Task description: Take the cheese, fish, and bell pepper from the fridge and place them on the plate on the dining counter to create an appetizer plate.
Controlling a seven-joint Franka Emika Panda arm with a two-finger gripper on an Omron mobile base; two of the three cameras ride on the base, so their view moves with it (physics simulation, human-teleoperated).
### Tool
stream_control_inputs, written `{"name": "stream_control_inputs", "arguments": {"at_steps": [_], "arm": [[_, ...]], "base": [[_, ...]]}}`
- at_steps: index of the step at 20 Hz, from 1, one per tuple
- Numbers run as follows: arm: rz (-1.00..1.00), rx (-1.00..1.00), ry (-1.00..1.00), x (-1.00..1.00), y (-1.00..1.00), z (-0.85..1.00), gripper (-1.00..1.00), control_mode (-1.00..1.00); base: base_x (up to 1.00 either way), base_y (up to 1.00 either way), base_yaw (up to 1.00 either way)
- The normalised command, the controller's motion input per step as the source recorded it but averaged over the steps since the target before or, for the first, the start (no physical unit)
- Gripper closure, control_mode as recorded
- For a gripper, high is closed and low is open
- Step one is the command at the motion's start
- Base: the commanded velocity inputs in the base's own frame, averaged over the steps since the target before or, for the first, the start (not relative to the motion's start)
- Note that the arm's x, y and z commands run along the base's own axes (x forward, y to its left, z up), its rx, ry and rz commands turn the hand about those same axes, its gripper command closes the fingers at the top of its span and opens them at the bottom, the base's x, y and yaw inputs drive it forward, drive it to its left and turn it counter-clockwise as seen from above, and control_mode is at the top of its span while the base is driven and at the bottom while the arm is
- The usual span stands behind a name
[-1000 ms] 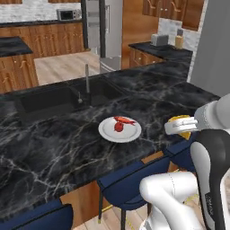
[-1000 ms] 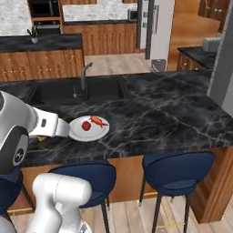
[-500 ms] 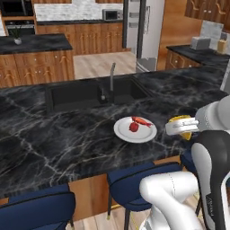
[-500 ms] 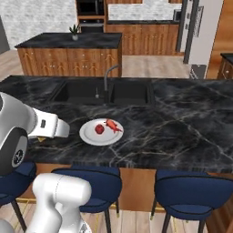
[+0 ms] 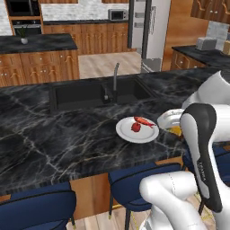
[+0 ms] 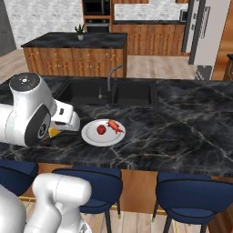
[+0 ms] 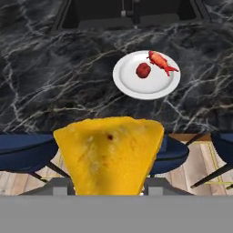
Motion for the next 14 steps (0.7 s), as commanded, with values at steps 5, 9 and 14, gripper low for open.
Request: {"name": "stream_control_inputs", "arguments": {"at_steps": [5, 9, 14], "arm": [[-0.21, -0.06, 0.01, 0.46, -0.16, -0.57, 1.0, -1.0], [-0.21, -0.01, 0.0, 0.44, -0.29, -0.61, 1.0, -1.0], [-0.23, 0.03, 0.12, 0.24, -0.34, -0.13, 1.0, -1.0]], "base": [[0.0, 0.0, 0.0], [0.0, 0.0, 0.0], [0.0, 0.0, 0.0]]}}
